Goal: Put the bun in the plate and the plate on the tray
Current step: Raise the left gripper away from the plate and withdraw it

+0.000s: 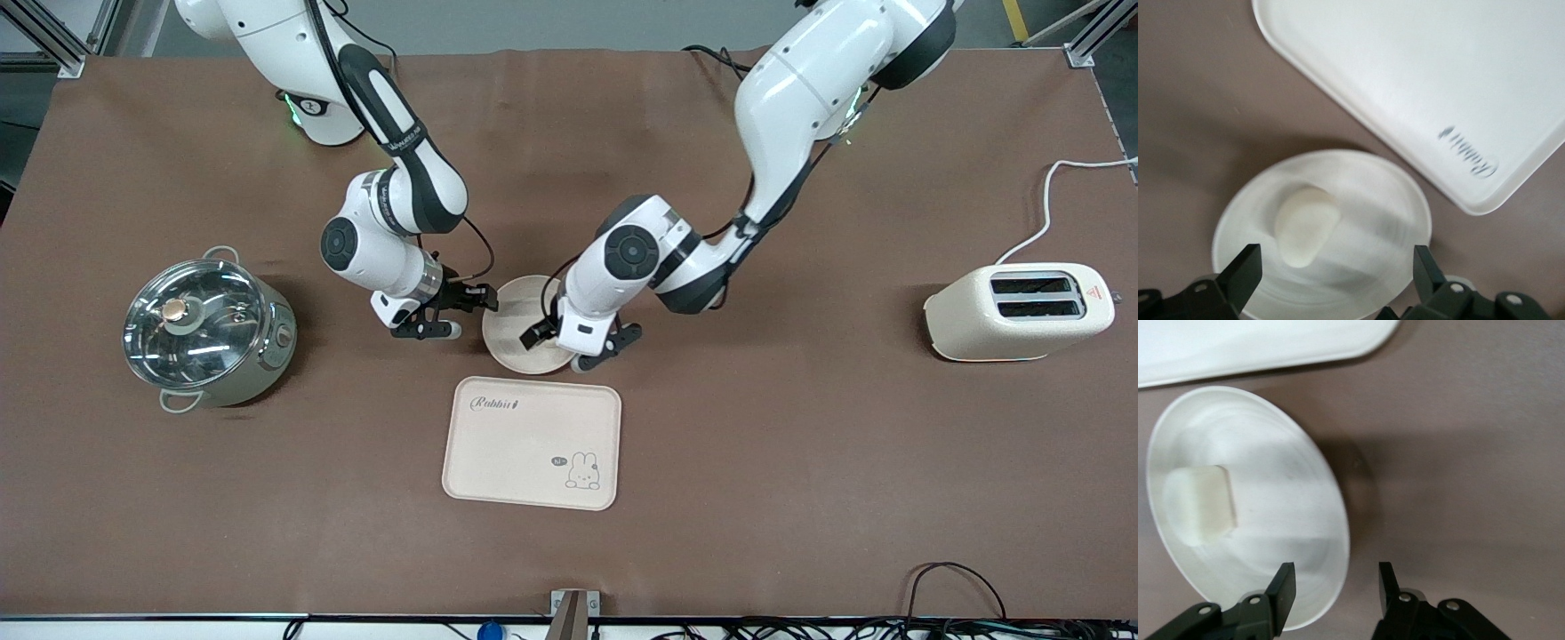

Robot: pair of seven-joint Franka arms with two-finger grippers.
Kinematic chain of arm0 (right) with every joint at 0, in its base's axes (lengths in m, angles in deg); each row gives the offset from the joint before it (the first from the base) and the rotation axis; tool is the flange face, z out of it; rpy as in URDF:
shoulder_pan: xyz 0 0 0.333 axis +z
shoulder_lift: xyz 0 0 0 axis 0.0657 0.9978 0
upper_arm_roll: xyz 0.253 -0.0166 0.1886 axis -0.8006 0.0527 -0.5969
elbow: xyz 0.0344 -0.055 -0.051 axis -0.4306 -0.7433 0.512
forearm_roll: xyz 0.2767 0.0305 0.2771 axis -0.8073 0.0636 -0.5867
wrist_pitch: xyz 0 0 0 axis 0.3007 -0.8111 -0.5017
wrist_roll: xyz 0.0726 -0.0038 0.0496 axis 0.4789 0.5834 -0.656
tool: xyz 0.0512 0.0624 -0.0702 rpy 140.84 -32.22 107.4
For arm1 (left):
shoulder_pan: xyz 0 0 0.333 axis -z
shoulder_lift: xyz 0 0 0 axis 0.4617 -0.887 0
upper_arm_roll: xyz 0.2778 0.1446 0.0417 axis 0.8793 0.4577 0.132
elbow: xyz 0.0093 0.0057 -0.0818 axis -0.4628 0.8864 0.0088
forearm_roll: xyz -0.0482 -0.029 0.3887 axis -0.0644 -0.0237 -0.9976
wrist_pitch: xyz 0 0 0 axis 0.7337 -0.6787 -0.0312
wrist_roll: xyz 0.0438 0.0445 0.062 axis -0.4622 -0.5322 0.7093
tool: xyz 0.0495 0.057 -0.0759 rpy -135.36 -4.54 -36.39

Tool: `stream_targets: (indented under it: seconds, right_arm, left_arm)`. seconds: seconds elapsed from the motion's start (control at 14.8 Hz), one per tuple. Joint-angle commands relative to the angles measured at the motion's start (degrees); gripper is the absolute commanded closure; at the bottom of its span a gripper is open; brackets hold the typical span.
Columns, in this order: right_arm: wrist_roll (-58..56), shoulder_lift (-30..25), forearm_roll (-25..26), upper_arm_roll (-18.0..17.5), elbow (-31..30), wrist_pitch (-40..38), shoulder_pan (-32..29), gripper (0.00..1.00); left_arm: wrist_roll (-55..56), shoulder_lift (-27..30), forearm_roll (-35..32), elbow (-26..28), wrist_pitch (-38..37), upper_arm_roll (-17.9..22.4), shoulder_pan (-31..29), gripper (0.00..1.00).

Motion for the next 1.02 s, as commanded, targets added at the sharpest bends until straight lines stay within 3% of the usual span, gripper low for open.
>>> stream_targets:
  seconds: [0.0,0.2,0.41,0.47,0.68,0.95]
  right_arm:
    - [-1.36,0.87,-1.87,-0.10,0.73,0.82,0.19,0.48]
    - [-1.53,2.63,-1.78,-0.10,1.61,1.69,-0.24,0.48]
    - [-1.53,4.22,-1.78,-0.10,2.50,3.10,0.19,0.51]
    - [-1.44,4.48,-1.87,-0.19,3.02,3.10,0.19,0.56]
    - [-1.44,4.75,-1.87,-0.19,3.72,3.10,0.28,0.97]
    - [-1.44,5.80,-1.87,-0.19,4.52,3.02,0.02,1.00]
  left_arm:
    - [-0.99,6.64,-2.60,-2.85,-9.91,0.47,-5.34,0.00]
    - [-8.52,12.78,-5.58,-2.86,-15.72,0.38,-11.48,0.00]
    - [-22.84,19.64,-6.12,-2.95,-24.59,0.38,-19.21,0.00]
    - [-27.15,21.83,-6.21,-2.95,-27.14,0.38,-21.42,0.00]
    - [-39.46,27.99,-5.86,-2.95,-34.43,0.29,-27.75,0.00]
    - [-54.40,32.66,-5.60,-3.03,-38.93,0.29,-33.82,0.00]
